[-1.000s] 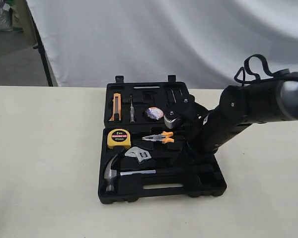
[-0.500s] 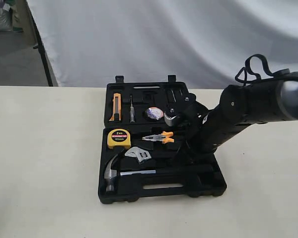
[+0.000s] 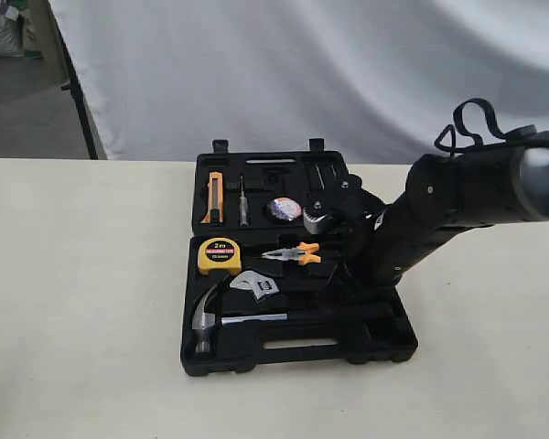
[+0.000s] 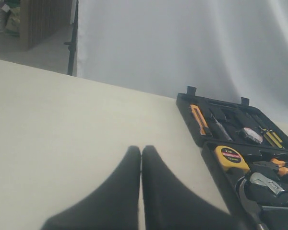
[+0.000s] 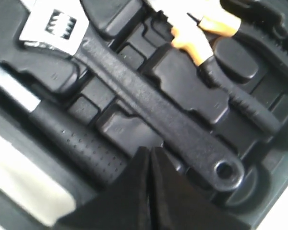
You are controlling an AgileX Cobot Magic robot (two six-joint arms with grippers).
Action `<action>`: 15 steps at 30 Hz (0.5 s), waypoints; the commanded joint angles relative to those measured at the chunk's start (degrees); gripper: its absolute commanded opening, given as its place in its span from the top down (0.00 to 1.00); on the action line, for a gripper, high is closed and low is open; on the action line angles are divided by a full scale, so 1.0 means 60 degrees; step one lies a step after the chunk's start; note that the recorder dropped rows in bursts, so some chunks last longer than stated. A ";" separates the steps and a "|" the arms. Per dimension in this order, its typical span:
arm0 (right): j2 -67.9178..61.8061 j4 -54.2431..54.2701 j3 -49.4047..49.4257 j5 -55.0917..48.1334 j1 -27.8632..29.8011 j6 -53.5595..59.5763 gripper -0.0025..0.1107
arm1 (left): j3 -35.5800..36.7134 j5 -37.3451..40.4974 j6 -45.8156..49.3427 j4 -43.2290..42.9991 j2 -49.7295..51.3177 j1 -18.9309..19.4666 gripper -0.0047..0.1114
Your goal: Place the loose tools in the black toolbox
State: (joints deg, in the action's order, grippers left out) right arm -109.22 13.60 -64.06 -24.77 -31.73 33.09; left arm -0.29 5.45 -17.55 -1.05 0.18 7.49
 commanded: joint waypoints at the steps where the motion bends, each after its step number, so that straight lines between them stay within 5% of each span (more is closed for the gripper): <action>1: 0.0563 0.0006 0.0036 -0.0625 0.0057 -0.0153 0.98 | -0.0025 -0.0069 -0.0046 -0.0042 -0.0030 0.0242 0.95; 15: 0.2256 -0.0033 0.0502 -0.1330 0.0057 -0.0384 0.98 | -0.0025 -0.0069 -0.0046 -0.0042 -0.0030 0.0242 0.95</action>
State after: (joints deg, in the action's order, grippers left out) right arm -97.74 13.60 -62.45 -32.99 -31.73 31.17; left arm -0.29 5.45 -17.55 -1.05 0.18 7.49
